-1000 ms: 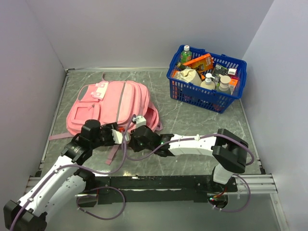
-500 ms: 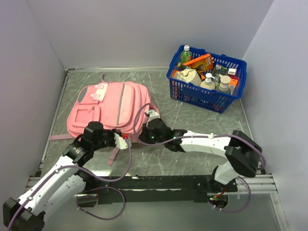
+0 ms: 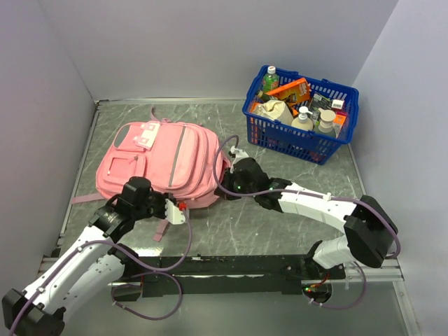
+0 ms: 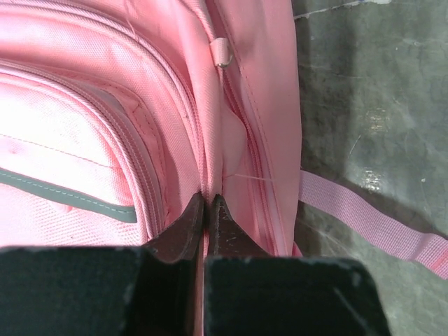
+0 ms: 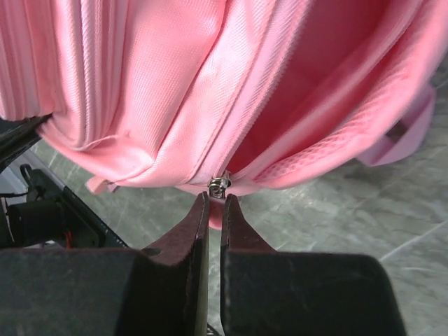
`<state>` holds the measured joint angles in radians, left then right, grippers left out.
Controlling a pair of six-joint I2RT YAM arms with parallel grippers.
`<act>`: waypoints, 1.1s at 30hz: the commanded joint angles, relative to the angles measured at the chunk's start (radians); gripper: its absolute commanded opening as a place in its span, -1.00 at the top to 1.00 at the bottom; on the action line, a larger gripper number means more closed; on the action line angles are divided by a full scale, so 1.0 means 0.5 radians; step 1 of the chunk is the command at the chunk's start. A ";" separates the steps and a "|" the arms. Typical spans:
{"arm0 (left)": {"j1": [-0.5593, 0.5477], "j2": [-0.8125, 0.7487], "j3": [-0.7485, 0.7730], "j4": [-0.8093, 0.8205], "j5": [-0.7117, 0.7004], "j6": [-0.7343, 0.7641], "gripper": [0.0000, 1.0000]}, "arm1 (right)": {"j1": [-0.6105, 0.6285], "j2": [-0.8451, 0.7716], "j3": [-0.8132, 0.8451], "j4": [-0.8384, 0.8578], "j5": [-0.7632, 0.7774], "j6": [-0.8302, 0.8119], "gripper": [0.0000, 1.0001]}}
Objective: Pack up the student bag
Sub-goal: Zip the student bag at the center of the board.
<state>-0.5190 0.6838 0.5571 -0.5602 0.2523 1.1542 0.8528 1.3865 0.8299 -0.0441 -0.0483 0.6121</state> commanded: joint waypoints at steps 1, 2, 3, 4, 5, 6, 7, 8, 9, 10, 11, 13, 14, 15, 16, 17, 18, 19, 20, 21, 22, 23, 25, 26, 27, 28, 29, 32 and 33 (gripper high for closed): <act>0.022 -0.082 0.061 -0.432 -0.216 0.063 0.98 | -0.171 -0.104 0.003 -0.194 0.228 -0.175 1.00; 0.026 -0.112 0.055 -0.459 -0.238 0.078 0.98 | -0.196 -0.104 0.015 -0.206 0.238 -0.211 1.00; 0.029 -0.140 0.052 -0.478 -0.265 0.088 0.98 | -0.208 -0.101 0.043 -0.203 0.238 -0.239 1.00; 0.026 -0.207 0.048 -0.536 -0.302 0.106 0.98 | -0.214 -0.083 0.061 -0.215 0.259 -0.261 1.00; 0.029 -0.241 0.048 -0.564 -0.327 0.106 0.98 | -0.227 -0.070 0.092 -0.225 0.259 -0.297 1.00; 0.032 -0.269 0.052 -0.585 -0.348 0.097 0.98 | -0.230 -0.061 0.107 -0.225 0.241 -0.319 1.00; 0.032 -0.312 0.064 -0.595 -0.369 0.030 0.98 | -0.227 -0.052 0.116 -0.216 0.213 -0.334 1.00; 0.029 -0.327 0.070 -0.567 -0.427 -0.013 0.98 | -0.221 -0.061 0.104 -0.194 0.116 -0.344 1.00; 0.029 -0.334 0.082 -0.534 -0.446 -0.132 0.74 | -0.215 -0.073 0.083 -0.124 0.051 -0.335 1.00; 0.032 -0.318 0.134 -0.506 -0.462 -0.194 0.41 | -0.202 -0.097 0.059 -0.093 0.008 -0.319 1.00; 0.029 -0.297 0.168 -0.484 -0.456 -0.255 0.20 | -0.184 -0.104 0.025 -0.063 -0.059 -0.295 1.00; 0.029 -0.199 0.305 -0.490 -0.392 -0.415 -0.11 | -0.098 -0.104 0.024 -0.053 -0.087 -0.285 1.00; 0.029 -0.159 0.358 -0.499 -0.300 -0.464 -0.13 | -0.065 -0.101 0.034 -0.050 -0.103 -0.285 1.00; 0.029 -0.077 0.465 -0.515 -0.235 -0.543 -0.17 | 0.006 -0.095 0.040 -0.047 -0.112 -0.291 1.00; 0.029 -0.037 0.520 -0.530 -0.177 -0.587 -0.19 | 0.031 -0.092 0.049 -0.041 -0.130 -0.291 1.00; 0.029 0.006 0.576 -0.576 0.015 -0.611 -0.23 | 0.058 -0.089 0.064 -0.044 -0.146 -0.298 1.00; 0.029 0.086 0.685 -0.600 0.120 -0.657 -0.39 | 0.095 -0.085 0.070 -0.050 -0.143 -0.292 1.00; 0.032 0.126 0.726 -0.604 0.227 -0.679 -0.58 | 0.104 -0.088 0.071 -0.038 -0.149 -0.285 1.00; 0.023 0.166 0.757 -0.595 0.317 -0.704 -0.64 | 0.101 -0.095 0.058 -0.026 -0.164 -0.273 1.00; 0.010 0.251 0.797 -0.552 0.448 -0.768 -0.65 | 0.104 -0.110 0.055 -0.019 -0.170 -0.267 1.00; 0.001 0.292 0.803 -0.527 0.486 -0.796 -0.65 | 0.101 -0.116 0.052 -0.022 -0.176 -0.261 1.00; -0.038 0.335 0.800 -0.506 0.511 -0.811 -0.64 | 0.098 -0.116 0.049 -0.025 -0.173 -0.255 1.00; -0.100 0.418 0.739 -0.439 0.541 -0.839 -0.68 | 0.098 -0.141 0.046 -0.016 -0.183 -0.249 1.00; -0.170 0.430 0.711 -0.420 0.548 -0.839 -0.68 | 0.092 -0.144 0.037 0.011 -0.192 -0.236 1.00; -0.216 0.448 0.656 -0.398 0.542 -0.851 -0.69 | 0.092 -0.156 0.034 0.024 -0.207 -0.227 1.00; -0.259 0.452 0.632 -0.347 0.523 -0.869 -0.70 | 0.092 -0.162 0.034 0.036 -0.244 -0.206 1.00; -0.336 0.458 0.610 -0.325 0.514 -0.885 -0.70 | 0.092 -0.162 0.034 0.051 -0.268 -0.196 1.00; -0.471 0.495 0.558 -0.221 0.453 -0.912 -0.72 | 0.092 -0.156 0.046 0.082 -0.360 -0.151 1.00; -0.496 0.531 0.543 -0.193 0.431 -0.912 -0.72 | 0.095 -0.150 0.049 0.140 -0.379 -0.141 1.00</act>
<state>-0.7029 0.9295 0.8433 -0.7460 0.4511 0.7403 0.9009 1.3579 0.8448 -0.0746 -0.1608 0.5045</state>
